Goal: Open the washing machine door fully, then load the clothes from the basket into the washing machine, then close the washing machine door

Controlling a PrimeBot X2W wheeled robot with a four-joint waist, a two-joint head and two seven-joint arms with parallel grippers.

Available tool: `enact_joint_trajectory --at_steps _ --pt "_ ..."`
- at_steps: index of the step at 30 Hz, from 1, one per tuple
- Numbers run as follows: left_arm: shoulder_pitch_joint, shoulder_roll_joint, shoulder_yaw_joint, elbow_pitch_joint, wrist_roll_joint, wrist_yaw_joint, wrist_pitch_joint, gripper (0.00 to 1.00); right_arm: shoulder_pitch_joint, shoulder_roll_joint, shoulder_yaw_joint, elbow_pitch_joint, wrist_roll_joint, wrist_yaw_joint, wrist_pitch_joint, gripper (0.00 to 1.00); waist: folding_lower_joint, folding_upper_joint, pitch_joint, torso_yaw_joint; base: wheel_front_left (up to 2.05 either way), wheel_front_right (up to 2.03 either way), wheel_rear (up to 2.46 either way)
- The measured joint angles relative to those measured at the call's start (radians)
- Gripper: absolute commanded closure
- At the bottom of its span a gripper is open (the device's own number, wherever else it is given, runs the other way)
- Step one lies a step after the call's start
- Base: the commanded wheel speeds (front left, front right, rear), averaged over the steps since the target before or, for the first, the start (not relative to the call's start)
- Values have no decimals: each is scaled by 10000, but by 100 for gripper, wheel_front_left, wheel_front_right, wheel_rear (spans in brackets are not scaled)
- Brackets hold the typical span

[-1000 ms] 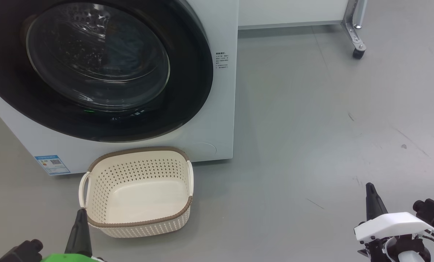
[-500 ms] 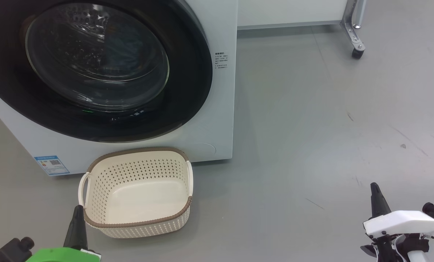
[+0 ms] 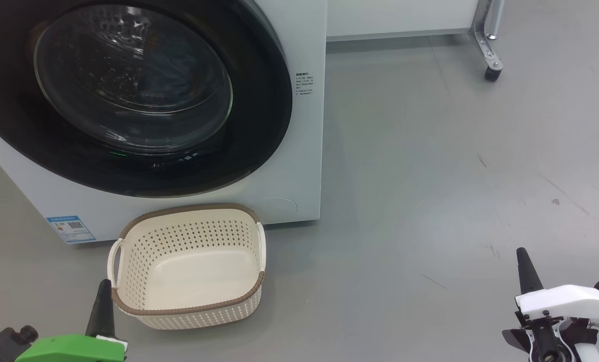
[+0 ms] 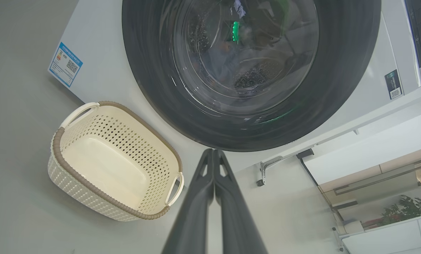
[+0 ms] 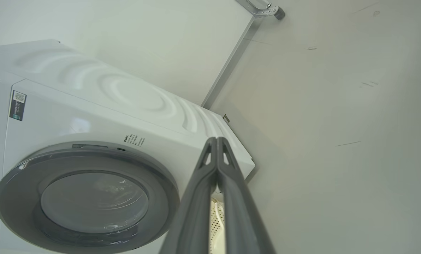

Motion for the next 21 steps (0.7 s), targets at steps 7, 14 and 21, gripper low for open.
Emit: enact_joint_trajectory --at_steps 7,14,21 --pt "-147 33 23 35 -849 0 201 100 -8 29 -182 -54 825 59 245 100 0 0 -4 -11 0 0 0" --pt "-319 59 54 79 -1812 0 447 100 -53 65 -366 -104 1634 63 470 100 0 0 -7 -21 0 0 0" --pt "-409 90 94 130 -2638 0 637 100 -206 79 -533 -163 2470 71 688 100 0 0 -11 -31 0 0 0"
